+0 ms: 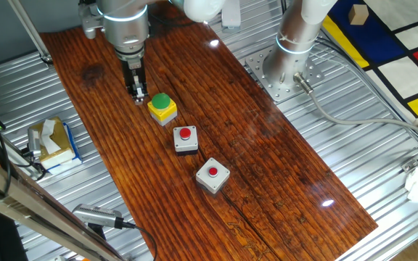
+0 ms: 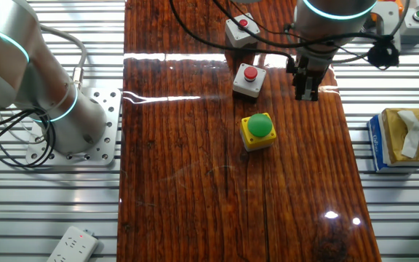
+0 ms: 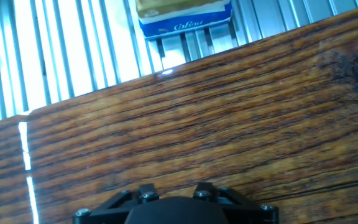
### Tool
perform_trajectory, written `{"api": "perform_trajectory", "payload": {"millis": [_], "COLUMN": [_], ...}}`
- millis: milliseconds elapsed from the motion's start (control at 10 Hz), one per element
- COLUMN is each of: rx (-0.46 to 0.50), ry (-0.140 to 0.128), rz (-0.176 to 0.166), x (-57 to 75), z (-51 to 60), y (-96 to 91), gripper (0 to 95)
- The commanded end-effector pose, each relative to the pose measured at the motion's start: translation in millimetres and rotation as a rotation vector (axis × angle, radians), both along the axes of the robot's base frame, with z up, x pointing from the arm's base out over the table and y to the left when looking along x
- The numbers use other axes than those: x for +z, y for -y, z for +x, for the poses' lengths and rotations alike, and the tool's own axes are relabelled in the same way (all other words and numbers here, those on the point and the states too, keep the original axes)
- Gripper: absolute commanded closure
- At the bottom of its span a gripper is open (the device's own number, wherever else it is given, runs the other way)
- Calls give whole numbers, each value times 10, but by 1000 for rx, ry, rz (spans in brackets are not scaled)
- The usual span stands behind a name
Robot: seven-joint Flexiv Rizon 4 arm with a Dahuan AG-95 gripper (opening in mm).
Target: Press three buttons from left to right in sequence
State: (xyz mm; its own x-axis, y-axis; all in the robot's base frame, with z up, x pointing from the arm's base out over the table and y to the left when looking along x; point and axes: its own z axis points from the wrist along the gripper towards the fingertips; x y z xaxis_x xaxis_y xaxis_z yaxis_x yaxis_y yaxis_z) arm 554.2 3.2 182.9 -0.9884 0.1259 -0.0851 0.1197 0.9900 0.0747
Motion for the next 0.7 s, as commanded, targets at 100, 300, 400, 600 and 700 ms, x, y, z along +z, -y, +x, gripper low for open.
{"api": "perform_trajectory", "payload": {"millis": [100, 300, 400, 600, 700], "rx": [-5, 3, 6, 16, 28], "ry": [2, 3, 2, 1, 3], "rz": [1, -2, -3, -7, -10], "x": [6, 12, 12, 12, 12], "z": [-7, -10, -10, -10, -12], "y": [2, 1, 1, 1, 1], "gripper": [950, 950, 950, 950, 950]}}
